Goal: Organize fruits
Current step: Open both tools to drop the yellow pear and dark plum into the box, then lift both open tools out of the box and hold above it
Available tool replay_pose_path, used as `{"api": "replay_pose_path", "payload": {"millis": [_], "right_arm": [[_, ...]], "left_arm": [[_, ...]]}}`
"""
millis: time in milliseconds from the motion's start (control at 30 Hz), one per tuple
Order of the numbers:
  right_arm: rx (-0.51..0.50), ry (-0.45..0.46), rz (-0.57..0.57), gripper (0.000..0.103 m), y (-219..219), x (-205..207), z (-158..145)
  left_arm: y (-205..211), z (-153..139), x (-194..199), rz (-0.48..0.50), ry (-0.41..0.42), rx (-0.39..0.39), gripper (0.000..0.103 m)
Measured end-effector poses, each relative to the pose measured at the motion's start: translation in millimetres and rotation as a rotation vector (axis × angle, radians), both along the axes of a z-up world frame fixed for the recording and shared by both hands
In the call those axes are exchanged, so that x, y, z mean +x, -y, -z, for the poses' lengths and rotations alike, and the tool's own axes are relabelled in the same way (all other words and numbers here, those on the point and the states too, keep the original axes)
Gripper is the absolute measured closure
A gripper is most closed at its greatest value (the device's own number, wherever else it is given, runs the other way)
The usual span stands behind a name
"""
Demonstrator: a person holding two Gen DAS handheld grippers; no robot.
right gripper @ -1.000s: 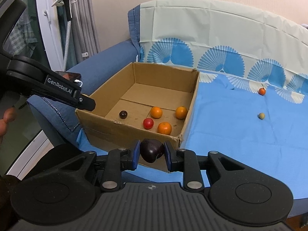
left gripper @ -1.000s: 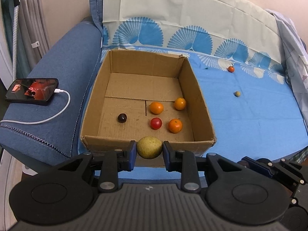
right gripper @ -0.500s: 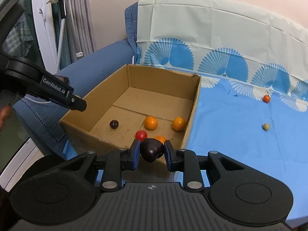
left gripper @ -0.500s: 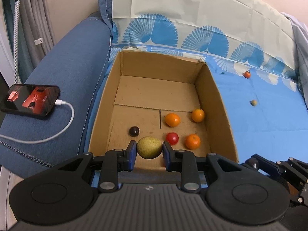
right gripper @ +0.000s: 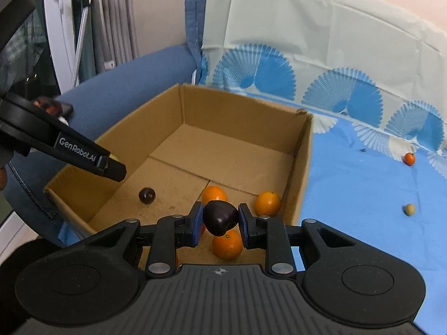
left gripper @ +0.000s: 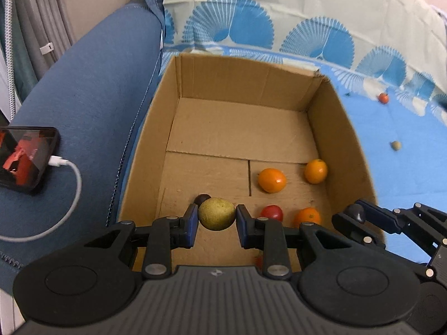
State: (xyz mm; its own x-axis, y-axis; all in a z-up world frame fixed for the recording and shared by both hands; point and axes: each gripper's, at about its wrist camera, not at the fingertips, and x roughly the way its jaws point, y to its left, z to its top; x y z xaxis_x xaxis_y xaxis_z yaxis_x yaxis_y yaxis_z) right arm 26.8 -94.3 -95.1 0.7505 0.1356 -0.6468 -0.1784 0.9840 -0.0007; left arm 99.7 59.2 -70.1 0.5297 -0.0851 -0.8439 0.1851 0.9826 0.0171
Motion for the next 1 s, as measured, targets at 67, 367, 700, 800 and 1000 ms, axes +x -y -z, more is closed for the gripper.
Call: {"api": "replay_pose_path", "payload": {"millis": [67,367,700,800,1000], "right_arm": [[-0.012,-0.016,-0.013,0.075,-2.9,6.4,8.2],[-0.048,-0.042,-0.061,0.074,-9.4,19.6,29.0],[-0.1,0.015,-0.088,0.01,-10.7,-11.1,2.4],[-0.071,-0.01,-0.053,0.007,-7.7,-30.0,-5.3],[0.029,-0.059,0.02,0.004,0.5,-68.1,-24.0]], "left_arm": [[1.1,8.3,5.7,0.006,-0.007,0.011,0.071],[4.7,35.2,18.2,0.039,-0.019,0.066,0.045],[10.2,12.2,-5.5,0.09,0.045,0.039,0.0],[3.8,4.8,-23.1,0.072,0.042,0.031,0.0],[-10.9,-19.9,-65.0,0.017,0.054,0.019,0.0]]}}
